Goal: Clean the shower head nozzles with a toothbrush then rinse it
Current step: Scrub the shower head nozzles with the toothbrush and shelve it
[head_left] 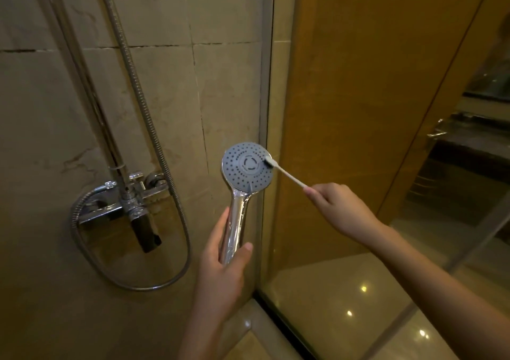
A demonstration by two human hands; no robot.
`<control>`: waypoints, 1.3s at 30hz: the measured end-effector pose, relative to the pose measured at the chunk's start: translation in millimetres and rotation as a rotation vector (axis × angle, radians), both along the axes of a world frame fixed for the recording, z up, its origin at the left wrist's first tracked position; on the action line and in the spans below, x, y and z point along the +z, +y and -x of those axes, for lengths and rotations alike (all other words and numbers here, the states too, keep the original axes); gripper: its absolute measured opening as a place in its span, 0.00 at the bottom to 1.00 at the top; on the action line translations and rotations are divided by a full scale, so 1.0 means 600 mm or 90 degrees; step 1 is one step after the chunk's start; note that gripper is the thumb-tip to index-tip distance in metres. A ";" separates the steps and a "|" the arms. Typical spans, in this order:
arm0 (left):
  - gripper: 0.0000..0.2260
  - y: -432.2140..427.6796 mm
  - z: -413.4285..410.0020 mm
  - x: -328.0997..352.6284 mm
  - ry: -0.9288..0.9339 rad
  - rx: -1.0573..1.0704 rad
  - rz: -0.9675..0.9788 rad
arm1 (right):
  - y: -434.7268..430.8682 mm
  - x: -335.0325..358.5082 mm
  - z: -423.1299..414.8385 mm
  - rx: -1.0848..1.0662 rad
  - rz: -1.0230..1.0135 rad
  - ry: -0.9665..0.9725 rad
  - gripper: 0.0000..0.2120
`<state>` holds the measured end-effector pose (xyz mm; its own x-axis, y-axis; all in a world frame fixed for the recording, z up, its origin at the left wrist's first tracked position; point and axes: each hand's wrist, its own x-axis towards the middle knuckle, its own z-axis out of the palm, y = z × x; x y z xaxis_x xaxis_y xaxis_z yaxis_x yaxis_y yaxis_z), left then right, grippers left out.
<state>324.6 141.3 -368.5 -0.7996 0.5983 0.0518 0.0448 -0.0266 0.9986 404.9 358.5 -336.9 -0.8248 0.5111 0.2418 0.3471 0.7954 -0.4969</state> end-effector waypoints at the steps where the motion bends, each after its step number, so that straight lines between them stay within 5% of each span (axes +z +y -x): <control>1: 0.28 0.000 -0.003 0.003 0.003 0.009 -0.001 | -0.003 -0.005 -0.001 0.008 -0.003 -0.009 0.19; 18: 0.28 0.021 -0.013 -0.022 -0.051 0.035 -0.020 | 0.012 -0.021 -0.015 0.030 -0.117 -0.069 0.19; 39: 0.29 0.033 -0.039 -0.034 -0.019 0.080 0.037 | 0.018 -0.080 -0.010 0.069 -0.009 -0.073 0.22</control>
